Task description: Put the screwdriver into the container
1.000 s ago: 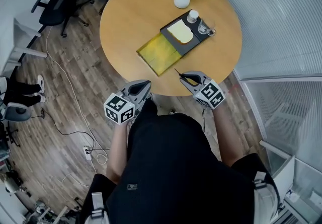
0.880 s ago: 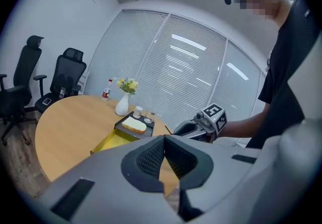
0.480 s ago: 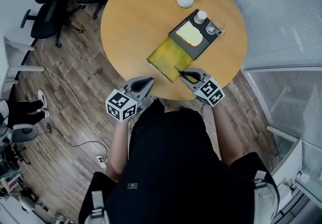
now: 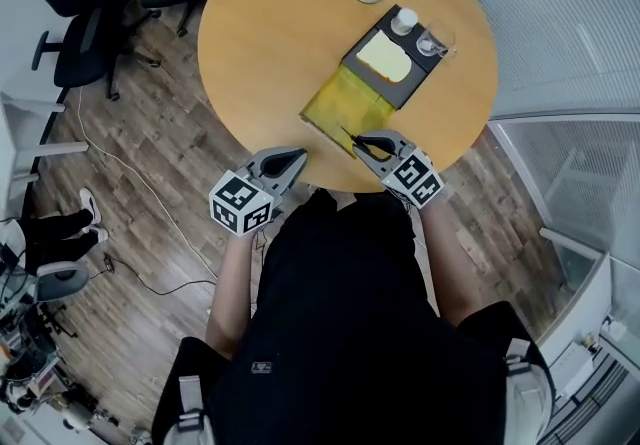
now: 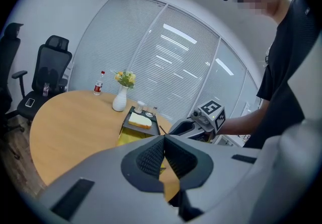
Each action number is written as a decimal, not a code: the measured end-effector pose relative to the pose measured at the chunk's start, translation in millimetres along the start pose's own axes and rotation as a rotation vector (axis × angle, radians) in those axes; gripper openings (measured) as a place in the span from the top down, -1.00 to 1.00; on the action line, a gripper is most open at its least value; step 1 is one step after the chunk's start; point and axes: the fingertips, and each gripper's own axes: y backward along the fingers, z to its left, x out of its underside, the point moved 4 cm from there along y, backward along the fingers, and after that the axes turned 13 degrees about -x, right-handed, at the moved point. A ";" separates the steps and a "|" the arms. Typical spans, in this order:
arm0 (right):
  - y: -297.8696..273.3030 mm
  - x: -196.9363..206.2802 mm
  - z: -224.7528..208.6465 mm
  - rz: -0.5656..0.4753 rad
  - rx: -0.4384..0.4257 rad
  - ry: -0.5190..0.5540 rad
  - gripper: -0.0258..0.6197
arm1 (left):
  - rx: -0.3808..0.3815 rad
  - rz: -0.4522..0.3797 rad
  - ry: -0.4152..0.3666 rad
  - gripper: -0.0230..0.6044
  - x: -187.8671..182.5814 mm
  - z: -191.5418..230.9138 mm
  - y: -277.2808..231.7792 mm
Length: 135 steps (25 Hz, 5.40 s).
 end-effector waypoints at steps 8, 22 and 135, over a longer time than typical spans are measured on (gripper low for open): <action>-3.1 0.5 -12.1 0.013 -0.029 0.006 0.76 | -0.006 0.004 0.009 0.91 -3.2 5.1 -13.2; -10.7 26.9 -52.6 0.216 -0.016 0.018 0.76 | 0.005 0.026 0.011 0.91 -14.8 0.3 -49.9; 39.4 24.3 -6.0 -0.186 0.146 -0.212 0.89 | 0.099 0.009 -0.028 0.91 -15.9 -22.0 -33.8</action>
